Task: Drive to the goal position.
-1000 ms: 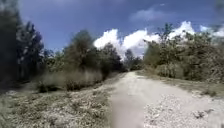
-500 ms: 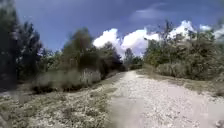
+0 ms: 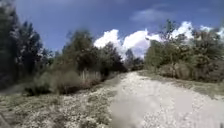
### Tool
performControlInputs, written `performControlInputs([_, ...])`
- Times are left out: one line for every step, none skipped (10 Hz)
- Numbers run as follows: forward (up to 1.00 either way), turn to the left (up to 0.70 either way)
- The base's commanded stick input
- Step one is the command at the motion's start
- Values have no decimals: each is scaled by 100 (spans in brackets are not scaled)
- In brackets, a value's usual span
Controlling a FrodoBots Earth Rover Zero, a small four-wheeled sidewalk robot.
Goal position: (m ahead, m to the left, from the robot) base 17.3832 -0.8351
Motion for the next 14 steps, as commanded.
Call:
performControlInputs([48, 0])
performControlInputs([49, 0])
performControlInputs([49, 0])
performControlInputs([49, 0])
performControlInputs([49, 0])
performControlInputs([49, 0])
performControlInputs([49, 0])
performControlInputs([49, 0])
performControlInputs([49, 0])
performControlInputs([49, 0])
performControlInputs([49, 0])
performControlInputs([49, 0])
performControlInputs([49, 0])
performControlInputs([49, 0])
